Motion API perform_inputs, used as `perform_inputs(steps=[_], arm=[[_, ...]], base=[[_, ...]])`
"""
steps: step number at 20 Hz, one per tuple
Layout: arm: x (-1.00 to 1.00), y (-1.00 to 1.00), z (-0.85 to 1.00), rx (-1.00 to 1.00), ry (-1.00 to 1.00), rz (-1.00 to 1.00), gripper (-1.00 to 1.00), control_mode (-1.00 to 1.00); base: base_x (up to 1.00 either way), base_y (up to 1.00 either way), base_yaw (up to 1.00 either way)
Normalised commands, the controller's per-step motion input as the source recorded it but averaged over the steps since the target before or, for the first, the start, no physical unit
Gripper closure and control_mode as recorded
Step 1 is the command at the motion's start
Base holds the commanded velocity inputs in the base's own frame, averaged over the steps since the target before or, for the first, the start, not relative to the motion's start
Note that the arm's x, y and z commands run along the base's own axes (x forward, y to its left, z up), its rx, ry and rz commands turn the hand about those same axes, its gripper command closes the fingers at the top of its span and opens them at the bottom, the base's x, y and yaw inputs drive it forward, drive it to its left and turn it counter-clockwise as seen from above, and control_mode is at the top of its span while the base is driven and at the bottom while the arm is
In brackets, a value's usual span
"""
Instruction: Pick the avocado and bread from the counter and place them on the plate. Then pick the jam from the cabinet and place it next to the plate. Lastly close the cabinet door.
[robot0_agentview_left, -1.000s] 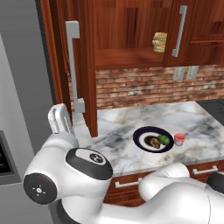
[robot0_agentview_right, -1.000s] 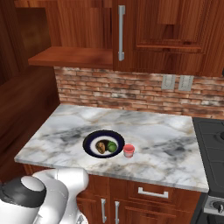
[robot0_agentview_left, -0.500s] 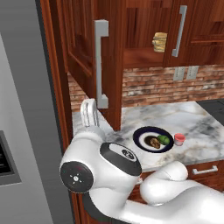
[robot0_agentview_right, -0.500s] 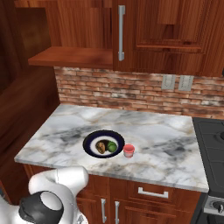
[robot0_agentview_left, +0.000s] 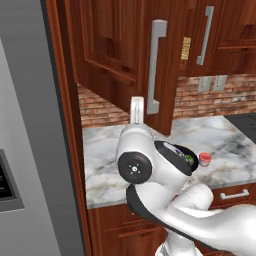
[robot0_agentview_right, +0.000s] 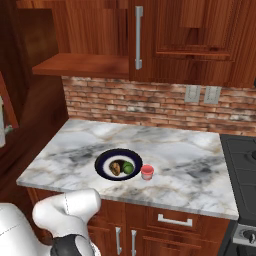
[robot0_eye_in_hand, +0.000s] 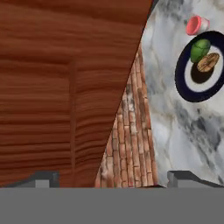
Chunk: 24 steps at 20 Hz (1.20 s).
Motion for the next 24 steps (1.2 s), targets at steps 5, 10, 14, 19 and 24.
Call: perform_inputs(steps=[5,10,14,19,24], arm=[[0.8,-0.76,0.3,0.04,0.0,0.0,-1.0,-1.0],[0.91,-0.76,0.27,0.04,0.0,0.0,-1.0,-1.0],[0.86,-0.77,0.35,0.04,0.0,0.0,-1.0,-1.0],[0.82,-0.68,0.25,0.01,0.0,0.0,-1.0,-1.0],[0.78,-0.57,0.07,0.0,0.0,0.0,-1.0,-1.0]], base=[[0.0,0.0,0.0],[0.0,0.0,0.0],[0.0,0.0,0.0],[0.0,0.0,0.0],[0.0,0.0,0.0]])
